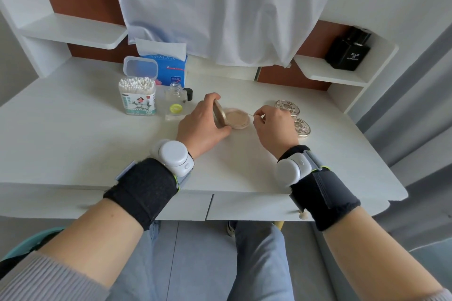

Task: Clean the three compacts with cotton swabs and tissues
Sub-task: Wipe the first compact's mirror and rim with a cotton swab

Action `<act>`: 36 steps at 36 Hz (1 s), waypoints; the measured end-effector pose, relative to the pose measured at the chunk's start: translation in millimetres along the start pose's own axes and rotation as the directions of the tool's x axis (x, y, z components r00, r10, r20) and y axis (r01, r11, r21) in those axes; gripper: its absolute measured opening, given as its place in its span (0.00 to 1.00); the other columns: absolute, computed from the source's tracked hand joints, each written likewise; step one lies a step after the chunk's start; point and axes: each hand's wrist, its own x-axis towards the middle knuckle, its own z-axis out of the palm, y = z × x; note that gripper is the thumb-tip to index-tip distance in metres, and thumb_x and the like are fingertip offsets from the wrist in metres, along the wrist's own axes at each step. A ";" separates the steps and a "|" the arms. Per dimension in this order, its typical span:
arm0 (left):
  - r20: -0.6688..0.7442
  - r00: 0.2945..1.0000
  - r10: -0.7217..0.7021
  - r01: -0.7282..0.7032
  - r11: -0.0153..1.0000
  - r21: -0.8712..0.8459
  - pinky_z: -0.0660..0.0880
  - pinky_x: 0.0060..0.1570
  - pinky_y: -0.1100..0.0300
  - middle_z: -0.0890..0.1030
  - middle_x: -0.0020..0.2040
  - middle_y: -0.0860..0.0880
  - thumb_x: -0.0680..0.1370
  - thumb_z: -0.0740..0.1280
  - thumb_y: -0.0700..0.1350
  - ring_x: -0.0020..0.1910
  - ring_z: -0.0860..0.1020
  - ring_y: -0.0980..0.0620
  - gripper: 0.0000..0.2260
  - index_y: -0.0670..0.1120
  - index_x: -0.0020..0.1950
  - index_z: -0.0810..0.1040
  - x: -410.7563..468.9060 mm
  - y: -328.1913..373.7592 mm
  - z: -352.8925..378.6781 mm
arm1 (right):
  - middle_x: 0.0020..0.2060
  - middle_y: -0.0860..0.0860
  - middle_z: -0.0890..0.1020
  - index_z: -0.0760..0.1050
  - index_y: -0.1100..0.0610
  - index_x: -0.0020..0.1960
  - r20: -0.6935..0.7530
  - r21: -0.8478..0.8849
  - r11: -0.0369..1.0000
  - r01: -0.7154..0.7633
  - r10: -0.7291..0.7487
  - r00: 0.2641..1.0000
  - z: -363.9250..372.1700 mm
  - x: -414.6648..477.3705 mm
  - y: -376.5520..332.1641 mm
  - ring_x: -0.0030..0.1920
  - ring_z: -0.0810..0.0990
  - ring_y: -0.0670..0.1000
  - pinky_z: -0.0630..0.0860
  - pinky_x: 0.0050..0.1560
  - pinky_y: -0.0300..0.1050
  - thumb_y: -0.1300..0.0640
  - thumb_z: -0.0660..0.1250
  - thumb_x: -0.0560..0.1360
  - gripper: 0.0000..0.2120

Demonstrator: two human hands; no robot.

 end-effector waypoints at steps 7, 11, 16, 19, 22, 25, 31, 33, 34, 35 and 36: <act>0.007 1.000 0.006 -0.006 1.000 0.001 0.70 0.49 0.54 0.73 0.63 0.49 0.71 0.71 0.51 0.57 0.75 0.43 0.30 0.51 0.69 0.62 -0.8 0.0 0.0 | 0.43 0.60 0.83 0.80 0.63 0.50 0.019 -0.011 1.000 -0.028 0.029 0.999 -0.2 0.7 -1.7 0.46 0.78 0.61 0.65 0.40 0.43 0.61 0.60 0.76 0.11; 0.007 1.000 0.001 -0.001 1.000 -0.006 0.69 0.50 0.54 0.73 0.63 0.49 0.71 0.71 0.51 0.57 0.75 0.43 0.30 0.51 0.69 0.63 -0.4 -0.3 -0.2 | 0.42 0.60 0.83 0.80 0.62 0.48 0.034 -0.019 0.999 -0.035 0.035 0.999 -1.8 1.6 -1.2 0.45 0.78 0.62 0.65 0.40 0.43 0.61 0.61 0.75 0.10; 0.008 1.000 0.005 -0.005 1.000 -0.004 0.70 0.50 0.53 0.73 0.63 0.48 0.71 0.71 0.51 0.57 0.75 0.42 0.30 0.51 0.69 0.63 -1.0 0.2 0.5 | 0.40 0.59 0.82 0.80 0.63 0.46 0.046 -0.049 0.999 -0.025 0.027 0.999 -5.0 0.3 -1.4 0.44 0.77 0.61 0.63 0.38 0.43 0.62 0.61 0.73 0.09; 0.010 1.000 0.005 -0.004 1.000 -0.005 0.70 0.51 0.53 0.73 0.63 0.48 0.71 0.71 0.51 0.57 0.75 0.42 0.30 0.51 0.69 0.63 -0.6 -0.3 0.5 | 0.38 0.59 0.80 0.78 0.63 0.42 0.046 -0.074 0.996 -0.052 0.056 0.997 -8.4 -1.1 -0.3 0.40 0.76 0.61 0.66 0.37 0.44 0.61 0.61 0.72 0.08; 0.007 1.000 -0.001 0.002 1.000 -0.015 0.70 0.50 0.54 0.73 0.63 0.48 0.71 0.71 0.51 0.57 0.75 0.42 0.30 0.50 0.69 0.63 -0.1 -0.6 0.2 | 0.34 0.56 0.75 0.74 0.64 0.40 -0.043 -0.115 0.990 -0.081 0.077 0.996 -14.3 -5.4 -0.1 0.36 0.72 0.59 0.63 0.29 0.43 0.63 0.60 0.72 0.06; 0.008 1.000 -0.005 0.006 1.000 -0.016 0.70 0.49 0.54 0.73 0.62 0.48 0.71 0.71 0.51 0.57 0.75 0.43 0.30 0.51 0.69 0.63 -0.1 -0.8 0.1 | 0.38 0.55 0.78 0.78 0.62 0.45 -0.128 -0.047 0.997 -0.066 0.060 0.990 -16.7 -10.8 1.8 0.38 0.72 0.56 0.58 0.29 0.42 0.64 0.59 0.74 0.08; 0.010 1.000 -0.002 0.003 1.000 -0.021 0.70 0.49 0.55 0.73 0.62 0.49 0.71 0.71 0.51 0.56 0.75 0.43 0.30 0.51 0.69 0.63 -1.0 -1.5 0.6 | 0.34 0.53 0.82 0.80 0.59 0.51 -0.149 0.183 0.982 -0.048 0.076 0.986 -5.0 -17.1 11.1 0.37 0.78 0.55 0.72 0.43 0.47 0.63 0.62 0.76 0.09; 0.012 1.000 0.000 0.000 1.000 -0.020 0.71 0.50 0.55 0.73 0.62 0.48 0.71 0.72 0.51 0.56 0.75 0.43 0.30 0.51 0.69 0.63 -1.1 -1.4 0.3 | 0.37 0.55 0.84 0.79 0.58 0.55 -0.112 0.238 0.968 -0.081 0.110 0.988 -3.5 -17.4 12.8 0.41 0.81 0.55 0.74 0.47 0.46 0.63 0.62 0.77 0.10; 0.012 1.000 -0.001 0.001 1.000 -0.022 0.71 0.50 0.54 0.73 0.62 0.48 0.71 0.72 0.50 0.56 0.75 0.43 0.30 0.51 0.69 0.63 -1.2 -1.7 0.3 | 0.38 0.55 0.84 0.79 0.58 0.56 -0.092 0.267 0.959 -0.098 0.127 0.988 -2.9 -17.6 13.8 0.41 0.82 0.55 0.75 0.49 0.47 0.63 0.62 0.77 0.11; 0.013 1.000 0.000 0.000 1.000 -0.026 0.71 0.51 0.54 0.73 0.62 0.48 0.71 0.72 0.50 0.56 0.75 0.43 0.30 0.51 0.70 0.63 -0.9 -1.5 -0.2 | 0.38 0.55 0.84 0.79 0.59 0.56 -0.075 0.289 0.951 -0.113 0.140 0.987 -3.6 -17.7 14.6 0.41 0.82 0.54 0.76 0.51 0.48 0.63 0.62 0.77 0.11; 0.015 1.000 -0.002 0.002 1.000 -0.030 0.71 0.51 0.54 0.73 0.62 0.49 0.71 0.72 0.50 0.56 0.75 0.43 0.31 0.51 0.70 0.63 -0.8 -1.9 -0.4 | 0.39 0.55 0.84 0.80 0.58 0.56 -0.056 0.304 0.945 -0.124 0.148 0.987 -3.6 -17.7 15.3 0.41 0.82 0.52 0.76 0.52 0.49 0.63 0.62 0.77 0.11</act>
